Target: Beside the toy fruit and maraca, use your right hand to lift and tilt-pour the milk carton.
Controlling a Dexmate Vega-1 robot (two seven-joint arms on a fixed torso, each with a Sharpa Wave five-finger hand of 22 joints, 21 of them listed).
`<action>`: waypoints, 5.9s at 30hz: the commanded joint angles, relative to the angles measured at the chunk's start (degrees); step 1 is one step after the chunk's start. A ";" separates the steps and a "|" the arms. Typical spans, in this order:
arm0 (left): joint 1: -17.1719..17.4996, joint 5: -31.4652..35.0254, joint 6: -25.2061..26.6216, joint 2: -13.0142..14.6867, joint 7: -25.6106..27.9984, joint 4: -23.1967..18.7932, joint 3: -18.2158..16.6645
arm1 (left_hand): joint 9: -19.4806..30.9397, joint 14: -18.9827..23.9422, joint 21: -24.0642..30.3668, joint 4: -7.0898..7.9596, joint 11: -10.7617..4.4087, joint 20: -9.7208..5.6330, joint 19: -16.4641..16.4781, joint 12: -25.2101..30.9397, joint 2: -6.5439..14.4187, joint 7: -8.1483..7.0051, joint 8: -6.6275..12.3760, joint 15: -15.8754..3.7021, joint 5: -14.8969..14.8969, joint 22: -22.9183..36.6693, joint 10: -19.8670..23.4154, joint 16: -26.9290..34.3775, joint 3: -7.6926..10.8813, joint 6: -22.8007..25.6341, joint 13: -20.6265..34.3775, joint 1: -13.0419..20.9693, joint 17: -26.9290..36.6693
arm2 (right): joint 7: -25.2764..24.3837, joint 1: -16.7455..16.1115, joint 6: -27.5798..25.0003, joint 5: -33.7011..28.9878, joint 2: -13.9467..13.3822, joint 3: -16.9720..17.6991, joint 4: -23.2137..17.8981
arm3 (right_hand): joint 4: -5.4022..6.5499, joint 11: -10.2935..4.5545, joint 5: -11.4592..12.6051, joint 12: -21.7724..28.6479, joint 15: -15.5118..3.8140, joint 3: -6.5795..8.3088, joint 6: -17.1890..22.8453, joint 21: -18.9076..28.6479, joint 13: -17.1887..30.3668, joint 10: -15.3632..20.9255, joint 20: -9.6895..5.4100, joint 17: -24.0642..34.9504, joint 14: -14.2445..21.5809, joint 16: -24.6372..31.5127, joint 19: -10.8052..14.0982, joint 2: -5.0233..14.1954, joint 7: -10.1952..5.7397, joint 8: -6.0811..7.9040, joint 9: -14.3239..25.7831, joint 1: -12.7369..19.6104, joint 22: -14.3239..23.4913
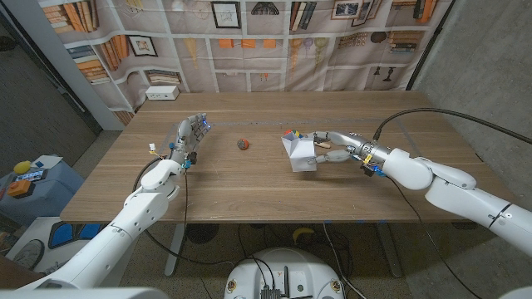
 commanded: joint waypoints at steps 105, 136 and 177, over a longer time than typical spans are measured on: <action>-5.65 -1.20 -1.19 -2.75 -5.94 8.77 1.70 | 0.15 0.08 0.47 -0.07 -0.04 0.86 0.31 0.34 4.21 0.12 0.20 0.22 -0.08 0.10 0.33 0.58 -0.21 0.35 0.16 0.81 0.27 | 10.16 9.32 6.25 2.12 3.11 -7.76 10.13 | 4.05 7.39 7.29 -4.44 6.15 -9.75 -28.44 -1.23 -5.77 -34.02 0.95 1.02 -22.24 -11.70 -17.34 -7.76 5.51 -15.06 -0.89 -14.86 0.07; -4.86 0.45 -3.40 -2.12 -5.85 7.66 1.67 | 0.14 -0.21 0.40 -0.11 -0.14 0.38 0.09 0.20 3.96 0.09 0.01 0.16 -0.11 0.09 -0.07 0.45 -0.31 -0.16 0.15 0.90 0.22 | 6.74 5.35 4.79 14.68 5.55 -2.67 9.00 | 8.52 7.20 7.56 -2.72 2.51 -13.54 -24.51 -0.30 -8.08 -30.12 -3.19 0.28 -19.58 -11.11 -15.07 -5.91 8.77 -13.71 -1.29 -23.77 -0.13; -10.00 1.27 -10.00 -5.78 -12.72 19.05 3.16 | 0.11 -0.02 0.51 -0.19 0.02 0.08 0.45 0.26 3.89 0.05 0.11 0.09 -0.10 0.08 -0.01 0.52 -0.54 -0.10 0.15 0.94 0.20 | -5.95 0.65 3.76 30.69 16.68 1.60 15.16 | 11.54 8.00 7.92 -2.14 1.32 -14.54 -17.87 -0.37 -8.88 -23.95 -3.64 -1.27 -15.09 -10.59 -12.14 -2.28 10.41 -13.26 -1.57 -28.42 -0.13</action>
